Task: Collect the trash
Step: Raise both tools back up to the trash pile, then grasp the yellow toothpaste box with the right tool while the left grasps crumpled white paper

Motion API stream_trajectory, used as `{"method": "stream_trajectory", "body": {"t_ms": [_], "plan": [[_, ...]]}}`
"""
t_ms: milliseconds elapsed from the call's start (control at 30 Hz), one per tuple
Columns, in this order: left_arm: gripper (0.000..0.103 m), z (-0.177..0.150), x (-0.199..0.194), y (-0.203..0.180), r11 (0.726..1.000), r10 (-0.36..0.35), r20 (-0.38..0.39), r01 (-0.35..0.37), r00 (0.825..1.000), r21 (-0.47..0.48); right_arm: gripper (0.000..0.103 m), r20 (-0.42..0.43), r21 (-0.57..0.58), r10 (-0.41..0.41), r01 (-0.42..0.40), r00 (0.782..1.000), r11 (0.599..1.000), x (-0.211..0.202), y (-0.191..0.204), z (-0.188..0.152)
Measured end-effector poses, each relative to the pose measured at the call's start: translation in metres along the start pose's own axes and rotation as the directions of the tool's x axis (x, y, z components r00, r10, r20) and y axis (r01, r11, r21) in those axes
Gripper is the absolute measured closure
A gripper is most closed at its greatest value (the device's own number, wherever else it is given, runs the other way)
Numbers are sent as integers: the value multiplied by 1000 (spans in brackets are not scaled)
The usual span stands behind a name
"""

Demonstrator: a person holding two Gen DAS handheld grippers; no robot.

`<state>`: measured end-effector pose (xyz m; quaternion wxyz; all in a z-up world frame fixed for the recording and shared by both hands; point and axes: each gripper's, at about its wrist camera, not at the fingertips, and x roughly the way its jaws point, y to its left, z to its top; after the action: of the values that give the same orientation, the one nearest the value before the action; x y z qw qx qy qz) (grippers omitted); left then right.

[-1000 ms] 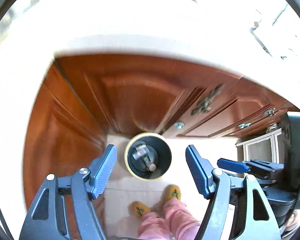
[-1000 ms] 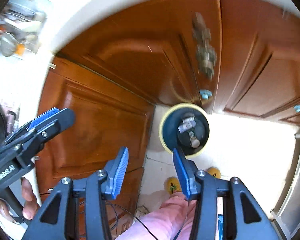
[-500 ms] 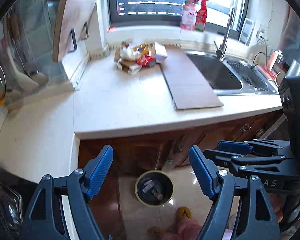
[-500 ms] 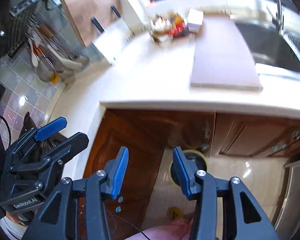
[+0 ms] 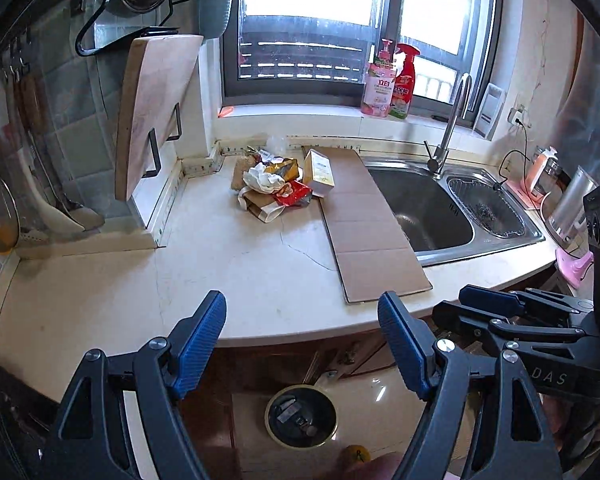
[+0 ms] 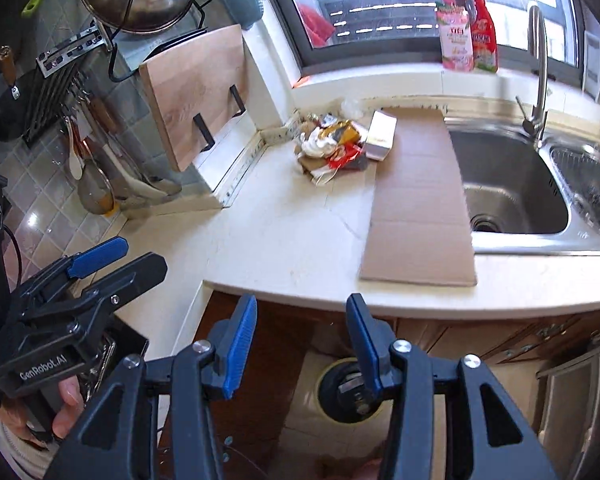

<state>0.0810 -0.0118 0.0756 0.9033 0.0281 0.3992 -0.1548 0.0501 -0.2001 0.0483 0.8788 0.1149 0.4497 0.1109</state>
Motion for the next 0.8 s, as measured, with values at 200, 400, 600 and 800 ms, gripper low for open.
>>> {"method": "stream_trajectory", "body": {"t_ms": [200,400,600,800], "plan": [[26,42,31,3,999,40,-2,-40,999,-36,51,0,-17,-22,22,1000,1000,11,-16,52],[26,96,98,19,990,95,-53,-100,994,-99,51,-18,-38,11,-12,1000,999,51,-44,120],[26,141,185,38,978,116,-154,-140,981,-154,51,-78,-47,27,-31,997,998,112,-78,187],[26,163,269,52,969,118,-246,-166,962,-185,51,-158,-19,31,-34,987,999,185,-115,237]]}}
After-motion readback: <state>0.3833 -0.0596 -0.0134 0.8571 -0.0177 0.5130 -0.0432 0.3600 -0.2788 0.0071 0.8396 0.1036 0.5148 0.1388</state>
